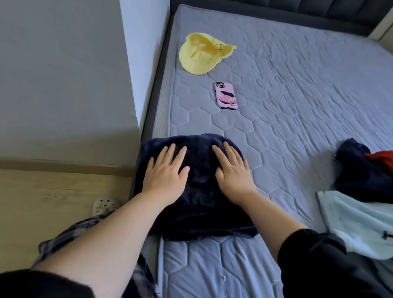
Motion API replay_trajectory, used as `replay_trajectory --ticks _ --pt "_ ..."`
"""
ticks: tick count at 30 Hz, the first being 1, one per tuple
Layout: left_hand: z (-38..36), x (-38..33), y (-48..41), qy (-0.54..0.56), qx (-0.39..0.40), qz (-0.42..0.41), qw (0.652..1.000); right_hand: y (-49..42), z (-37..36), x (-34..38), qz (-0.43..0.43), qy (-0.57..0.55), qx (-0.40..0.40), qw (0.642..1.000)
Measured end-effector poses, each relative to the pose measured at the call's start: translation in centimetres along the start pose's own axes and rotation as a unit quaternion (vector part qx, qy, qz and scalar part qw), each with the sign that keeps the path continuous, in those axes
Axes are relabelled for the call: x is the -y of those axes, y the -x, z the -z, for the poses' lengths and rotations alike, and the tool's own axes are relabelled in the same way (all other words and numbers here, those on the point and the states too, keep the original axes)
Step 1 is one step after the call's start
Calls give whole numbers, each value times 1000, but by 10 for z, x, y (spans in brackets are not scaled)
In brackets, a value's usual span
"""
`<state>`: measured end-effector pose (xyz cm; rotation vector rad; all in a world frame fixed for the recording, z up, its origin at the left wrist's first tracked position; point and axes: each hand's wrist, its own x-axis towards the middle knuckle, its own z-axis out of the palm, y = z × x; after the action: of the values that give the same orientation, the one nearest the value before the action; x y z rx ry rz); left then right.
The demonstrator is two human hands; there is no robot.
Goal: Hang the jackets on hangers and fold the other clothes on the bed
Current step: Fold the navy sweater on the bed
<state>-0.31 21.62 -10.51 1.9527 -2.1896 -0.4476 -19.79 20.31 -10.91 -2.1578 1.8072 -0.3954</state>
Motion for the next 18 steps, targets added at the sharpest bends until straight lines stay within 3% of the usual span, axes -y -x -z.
replay_trajectory --ticks 4,9,12,14,18 --pt "-15 14 -2 13 40 27 999 -2 -6 -7 -107 -111 -24 988" --pt "-20 17 -2 16 33 30 999 -29 17 -11 -206 -200 66 956" --pt "-22 23 -2 29 37 13 999 -54 46 -16 -271 -348 96 892" --pt "-23 28 -3 46 50 -10 998 -63 57 -19 -263 -449 114 846" --pt "-23 36 -6 80 65 -30 994 -71 53 -18 -209 -437 175 857"
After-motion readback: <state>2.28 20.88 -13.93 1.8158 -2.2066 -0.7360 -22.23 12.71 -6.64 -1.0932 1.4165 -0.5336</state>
